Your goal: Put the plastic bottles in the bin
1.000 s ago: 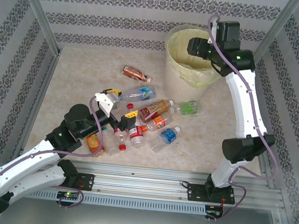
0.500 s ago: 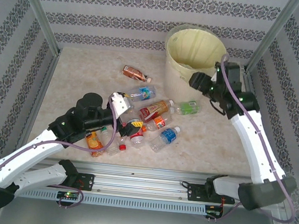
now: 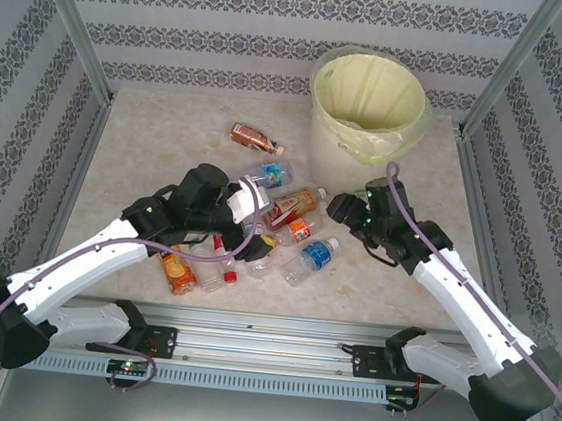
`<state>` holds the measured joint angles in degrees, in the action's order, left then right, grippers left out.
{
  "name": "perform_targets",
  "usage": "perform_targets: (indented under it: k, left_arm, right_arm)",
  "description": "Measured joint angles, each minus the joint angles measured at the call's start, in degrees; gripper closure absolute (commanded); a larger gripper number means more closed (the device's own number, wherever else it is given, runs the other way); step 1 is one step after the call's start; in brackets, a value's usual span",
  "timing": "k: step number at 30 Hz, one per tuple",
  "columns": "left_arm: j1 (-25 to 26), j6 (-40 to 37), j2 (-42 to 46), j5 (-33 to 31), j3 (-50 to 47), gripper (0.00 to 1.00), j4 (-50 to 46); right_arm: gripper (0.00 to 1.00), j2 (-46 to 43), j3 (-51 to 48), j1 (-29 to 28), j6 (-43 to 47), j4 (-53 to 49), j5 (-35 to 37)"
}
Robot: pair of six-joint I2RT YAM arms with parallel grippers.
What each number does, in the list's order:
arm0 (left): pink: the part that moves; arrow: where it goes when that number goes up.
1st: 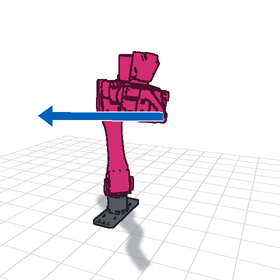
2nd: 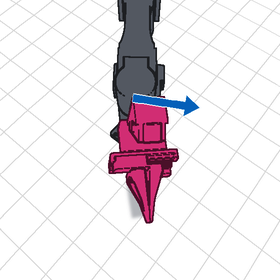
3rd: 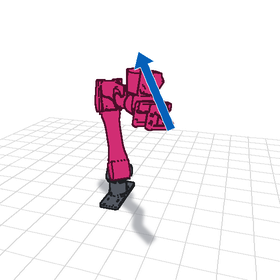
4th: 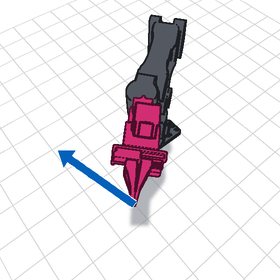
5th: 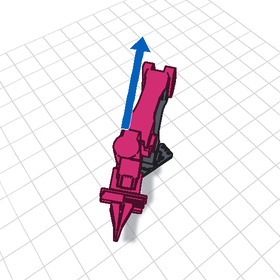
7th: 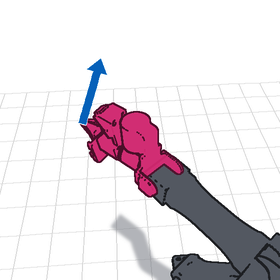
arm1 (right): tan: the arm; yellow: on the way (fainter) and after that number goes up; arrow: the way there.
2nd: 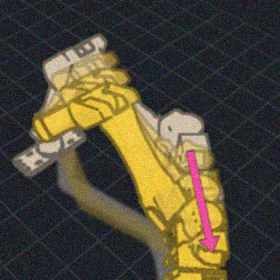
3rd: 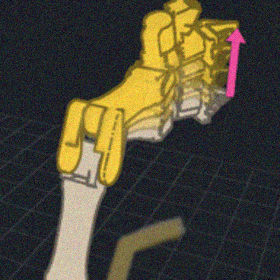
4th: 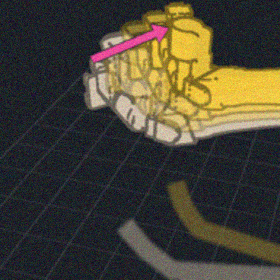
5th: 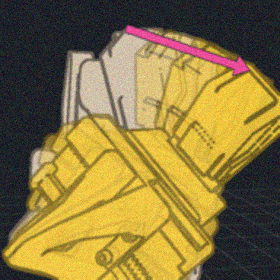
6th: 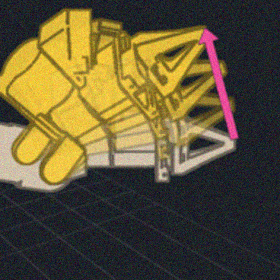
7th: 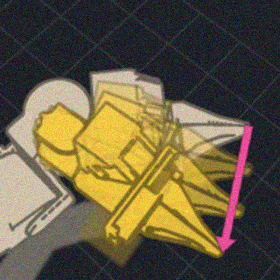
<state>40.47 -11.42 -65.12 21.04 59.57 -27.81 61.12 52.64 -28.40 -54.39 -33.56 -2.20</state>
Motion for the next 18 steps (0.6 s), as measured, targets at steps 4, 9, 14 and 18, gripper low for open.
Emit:
perform_targets:
  k: [4, 9, 14, 18]
  left_arm:
    - [0.0, 0.1, -2.2, 0.4, 1.1, 0.00, -1.4]
    - [0.0, 0.3, -3.1, 1.3, 1.1, 0.00, -2.3]
    - [0.1, 0.5, -3.7, 2.0, 1.2, 0.00, -2.4]
    - [0.1, 0.8, -3.7, 2.7, 1.2, 0.00, -2.4]
  right_arm:
    - [0.22, -0.7, -5.5, -1.9, -4.5, 2.4, 0.5]
    - [0.19, -0.5, -10.3, -4.3, -8.7, 5.4, 1.3]
    - [0.18, 2.2, -13.1, -6.3, -11.4, 9.0, 1.3]
    - [0.18, 6.2, -14.2, -7.4, -12.5, 12.5, 0.9]
